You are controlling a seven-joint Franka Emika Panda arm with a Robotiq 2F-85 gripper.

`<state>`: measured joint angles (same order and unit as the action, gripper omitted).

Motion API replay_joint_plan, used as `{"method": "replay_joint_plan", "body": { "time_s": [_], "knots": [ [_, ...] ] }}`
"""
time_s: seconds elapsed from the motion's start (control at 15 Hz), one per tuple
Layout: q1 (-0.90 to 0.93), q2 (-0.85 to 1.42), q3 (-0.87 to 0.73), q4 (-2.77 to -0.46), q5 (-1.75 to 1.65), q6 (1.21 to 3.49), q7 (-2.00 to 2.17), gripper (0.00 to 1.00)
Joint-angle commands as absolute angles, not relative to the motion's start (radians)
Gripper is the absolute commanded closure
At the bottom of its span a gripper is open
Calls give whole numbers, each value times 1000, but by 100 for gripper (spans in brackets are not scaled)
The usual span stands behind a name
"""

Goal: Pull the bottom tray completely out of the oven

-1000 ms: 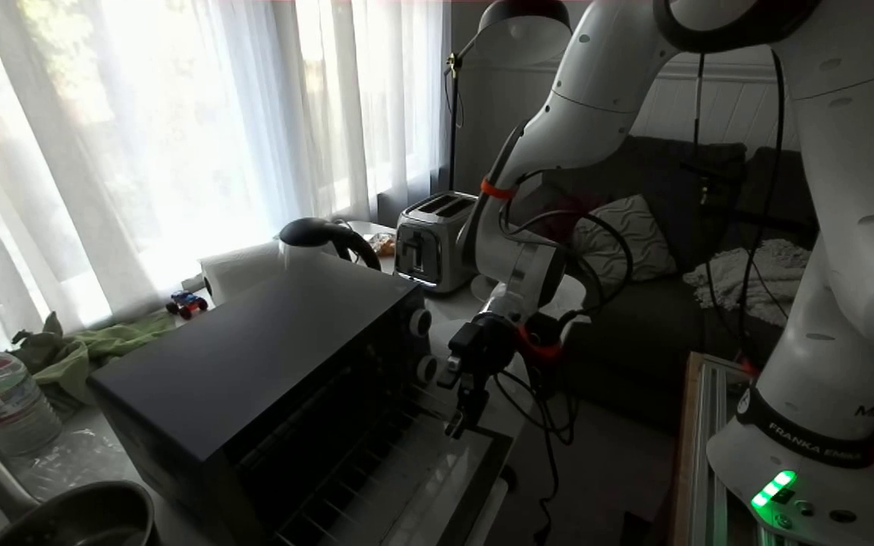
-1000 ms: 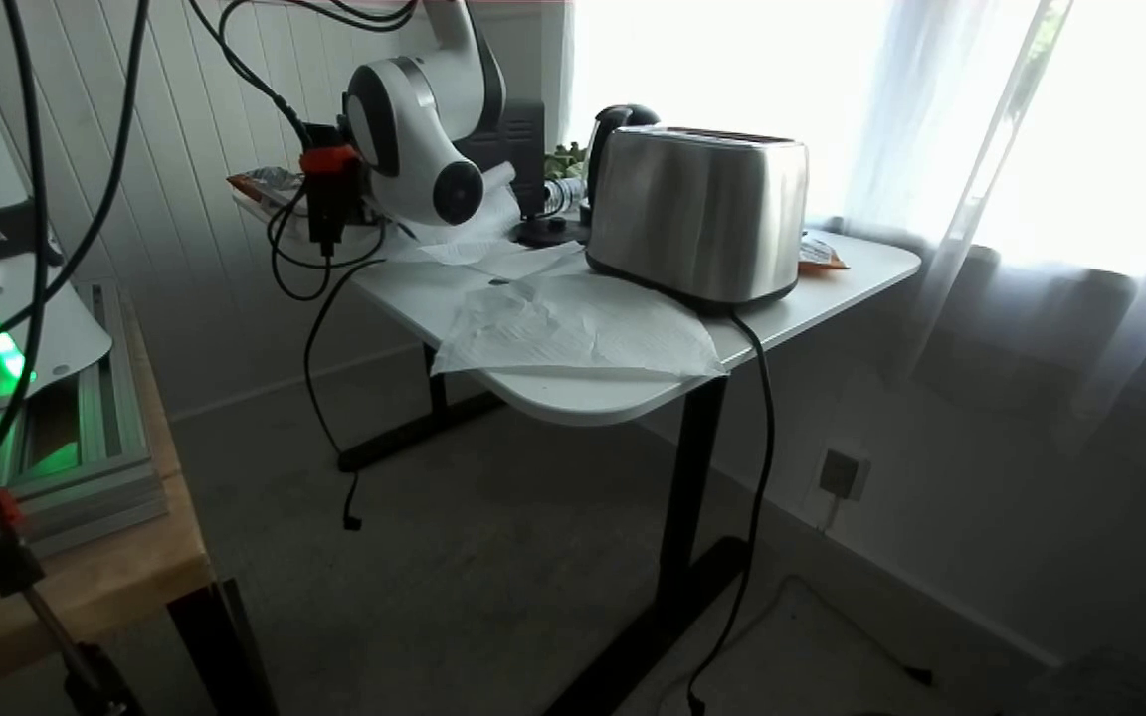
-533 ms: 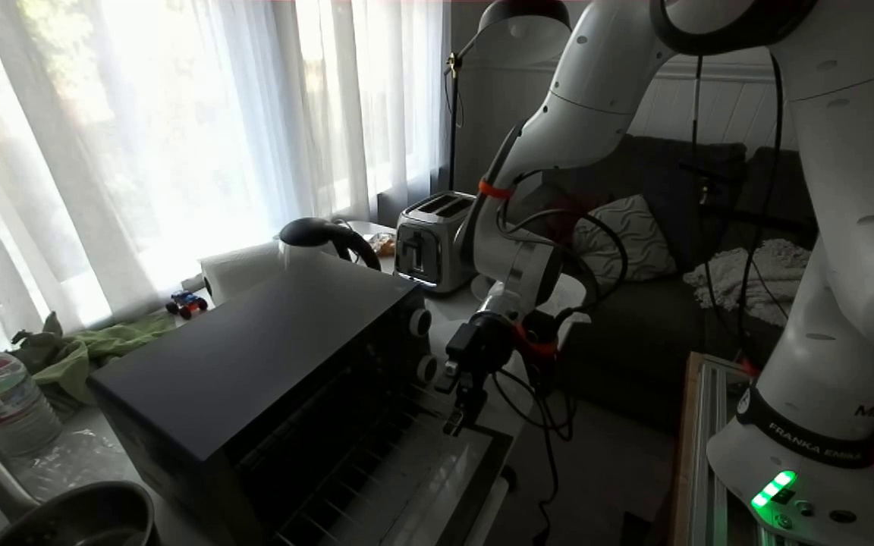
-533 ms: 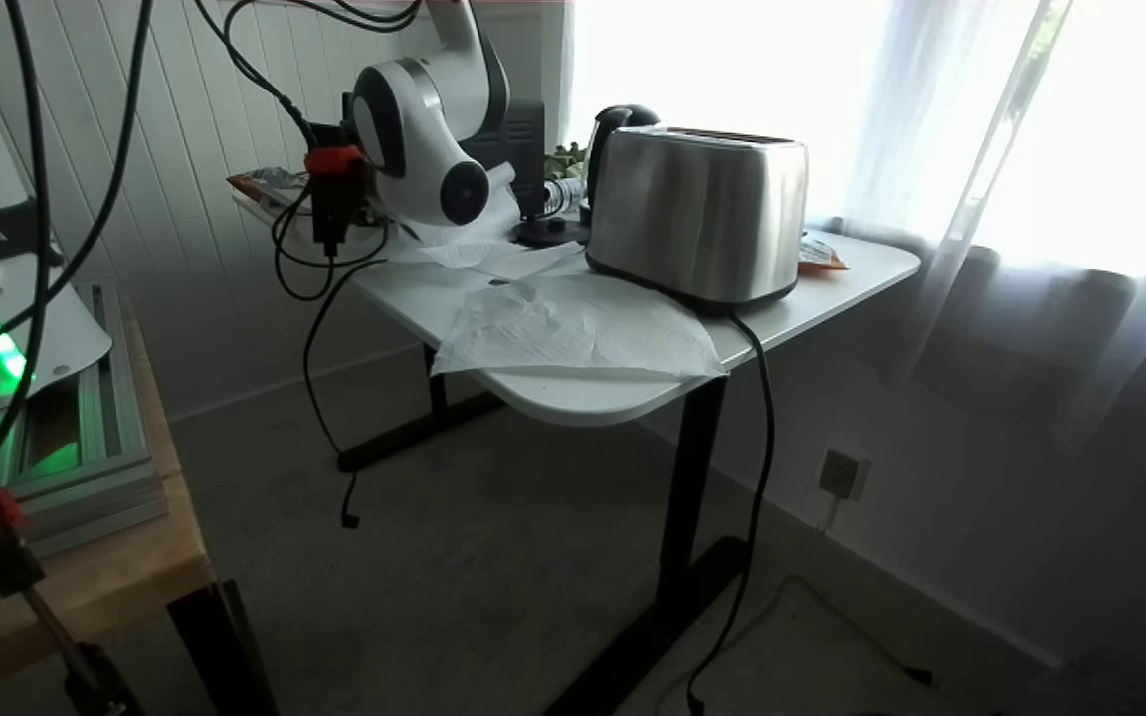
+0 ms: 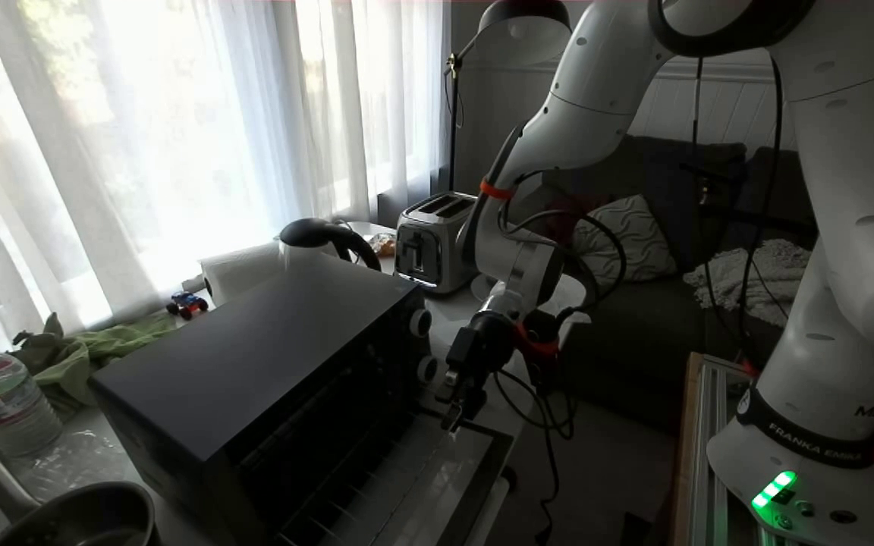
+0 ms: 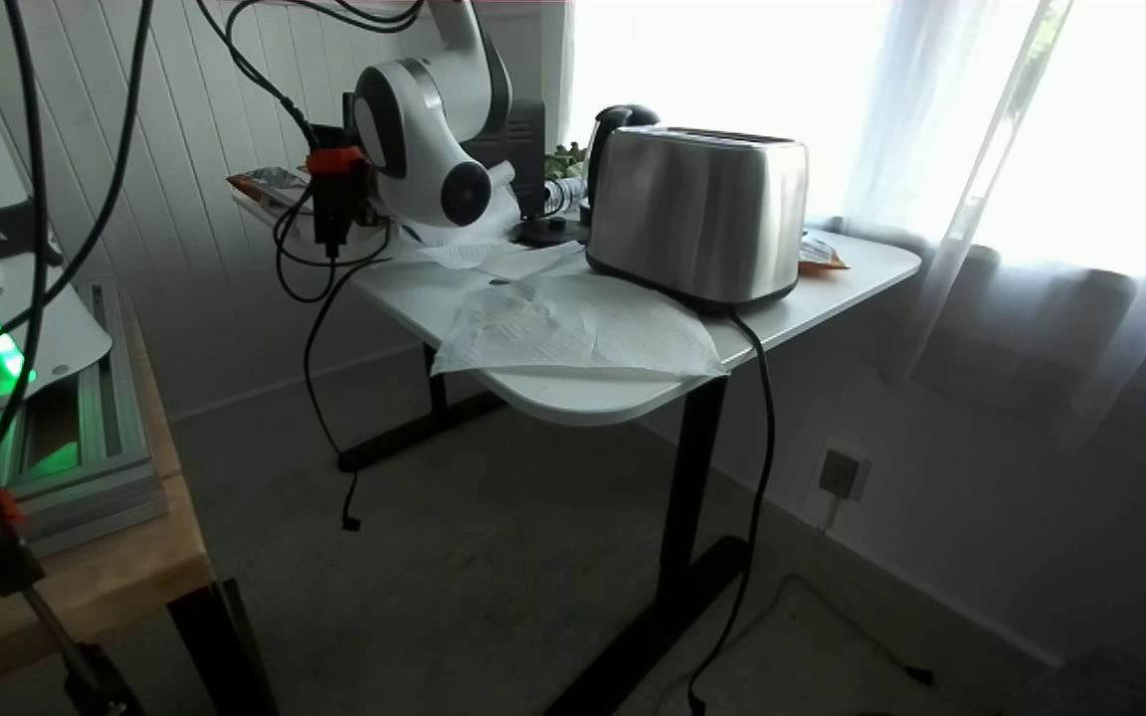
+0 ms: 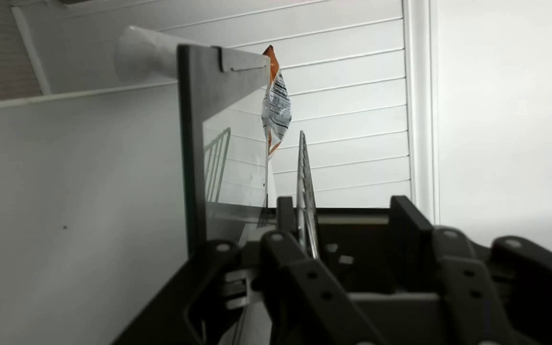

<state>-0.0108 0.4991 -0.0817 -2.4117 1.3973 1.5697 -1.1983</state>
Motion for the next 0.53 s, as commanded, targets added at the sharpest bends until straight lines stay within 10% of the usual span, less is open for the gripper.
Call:
{"method": "replay_joint_plan", "body": {
  "time_s": [0.0, 0.27, 0.47],
  "knots": [
    [-12, 504, -79, -2401, 1354, 1552, -1163, 29],
    [-13, 506, -72, -2401, 1348, 1542, -1144, 31],
    [-17, 504, -69, -2402, 1345, 1529, -1145, 59]
  ]
}}
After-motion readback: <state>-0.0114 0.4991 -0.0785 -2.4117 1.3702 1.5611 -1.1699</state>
